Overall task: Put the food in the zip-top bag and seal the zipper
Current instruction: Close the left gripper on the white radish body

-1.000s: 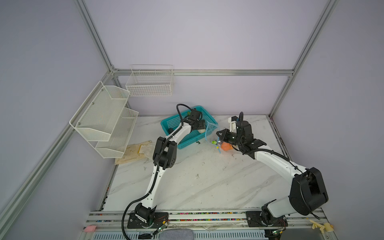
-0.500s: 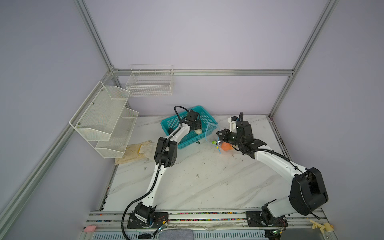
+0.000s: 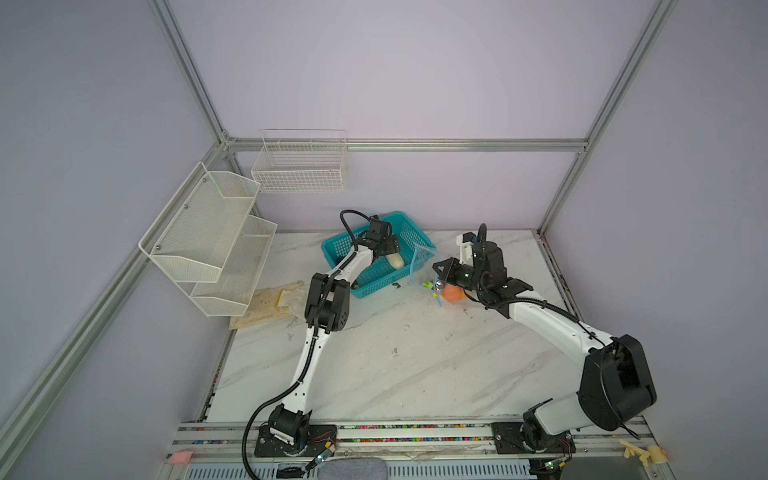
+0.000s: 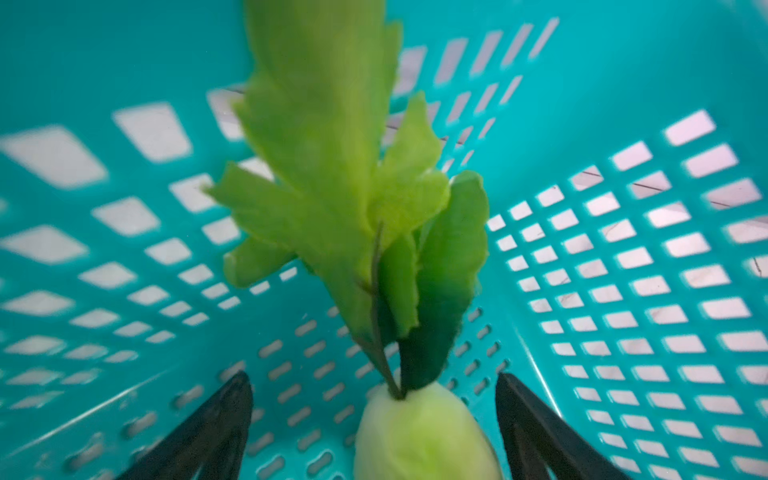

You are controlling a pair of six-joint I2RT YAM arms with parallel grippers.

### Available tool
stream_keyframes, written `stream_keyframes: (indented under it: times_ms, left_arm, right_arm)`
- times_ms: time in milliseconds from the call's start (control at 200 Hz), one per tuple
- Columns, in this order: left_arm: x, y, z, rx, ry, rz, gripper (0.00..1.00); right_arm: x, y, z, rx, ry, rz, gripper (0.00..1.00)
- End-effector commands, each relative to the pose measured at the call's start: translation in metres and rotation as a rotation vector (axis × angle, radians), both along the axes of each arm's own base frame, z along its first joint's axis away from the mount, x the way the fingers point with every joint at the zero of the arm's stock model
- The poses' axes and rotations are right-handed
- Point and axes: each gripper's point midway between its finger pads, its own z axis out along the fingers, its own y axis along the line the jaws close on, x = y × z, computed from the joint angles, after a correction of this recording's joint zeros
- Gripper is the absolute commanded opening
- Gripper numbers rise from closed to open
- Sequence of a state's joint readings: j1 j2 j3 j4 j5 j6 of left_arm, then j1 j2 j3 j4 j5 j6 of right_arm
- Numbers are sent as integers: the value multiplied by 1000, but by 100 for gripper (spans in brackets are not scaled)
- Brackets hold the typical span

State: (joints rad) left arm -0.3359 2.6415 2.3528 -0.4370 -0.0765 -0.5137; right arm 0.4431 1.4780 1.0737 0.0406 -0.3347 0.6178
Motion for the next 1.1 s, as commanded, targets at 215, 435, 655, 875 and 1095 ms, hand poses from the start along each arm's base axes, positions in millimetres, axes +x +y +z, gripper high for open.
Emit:
stream_keyframes:
  times_ms: [215, 435, 655, 875, 1095]
  left_arm:
    - [20, -11, 35, -62, -118, -15, 70]
    - [13, -13, 43, -71, -109, -37, 57]
    - [0, -11, 47, -68, -85, -48, 52]
    - [-11, -5, 67, -56, -98, -47, 51]
    - [-19, -1, 92, -52, -129, -45, 50]
  right_arm:
    - [3, 0, 16, 21, -40, 1, 0]
    - [2, -1, 17, 17, -45, -3, 0]
    - [2, -1, 19, 20, -50, -1, 0]
    - [2, 0, 19, 23, -54, 1, 0]
    - [3, 1, 19, 31, -58, 3, 0]
